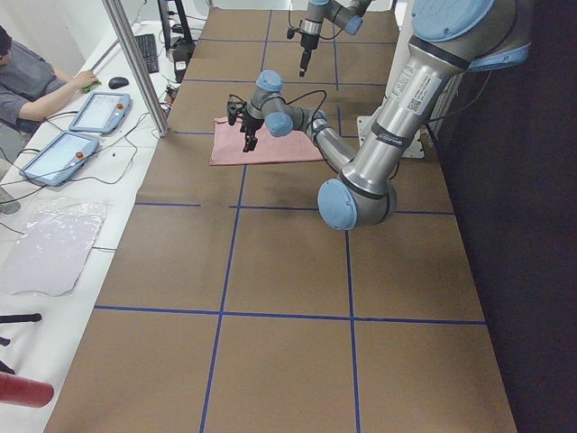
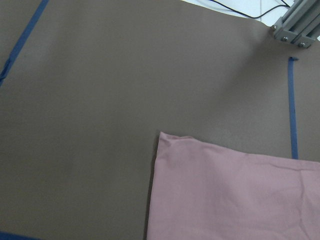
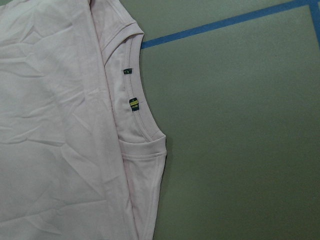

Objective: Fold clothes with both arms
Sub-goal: 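Move the left gripper to the shirt's corner nearest the robot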

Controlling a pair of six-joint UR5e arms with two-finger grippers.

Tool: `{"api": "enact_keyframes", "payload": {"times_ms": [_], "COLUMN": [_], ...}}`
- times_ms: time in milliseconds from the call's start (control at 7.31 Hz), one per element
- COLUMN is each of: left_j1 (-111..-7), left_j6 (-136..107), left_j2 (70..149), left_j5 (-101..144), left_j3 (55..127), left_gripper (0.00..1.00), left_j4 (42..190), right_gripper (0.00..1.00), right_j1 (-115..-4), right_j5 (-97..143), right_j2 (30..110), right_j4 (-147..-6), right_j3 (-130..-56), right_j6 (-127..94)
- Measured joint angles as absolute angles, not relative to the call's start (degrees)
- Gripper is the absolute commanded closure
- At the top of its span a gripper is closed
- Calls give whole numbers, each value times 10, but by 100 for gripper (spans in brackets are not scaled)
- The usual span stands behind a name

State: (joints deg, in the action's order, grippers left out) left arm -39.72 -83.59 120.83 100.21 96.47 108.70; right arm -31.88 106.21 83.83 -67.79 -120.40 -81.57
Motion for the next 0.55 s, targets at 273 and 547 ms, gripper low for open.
{"api": "enact_keyframes", "payload": {"times_ms": [273,547], "left_j1": [-334,-268], "left_j6": [-955,-1047], "left_j2": [1170,1147], "left_j5": [981,949], "left_j3": [1006,1041], "left_gripper": [0,0], "left_j4": [1076,1037], "right_gripper": [0,0], "right_j1": [-318,-317], "right_j5": [1063,1061], "right_j2": [832,829], "right_j4": [-678,-678], "right_j3": [-1196,-1195], "right_j6": [-814,-814]}}
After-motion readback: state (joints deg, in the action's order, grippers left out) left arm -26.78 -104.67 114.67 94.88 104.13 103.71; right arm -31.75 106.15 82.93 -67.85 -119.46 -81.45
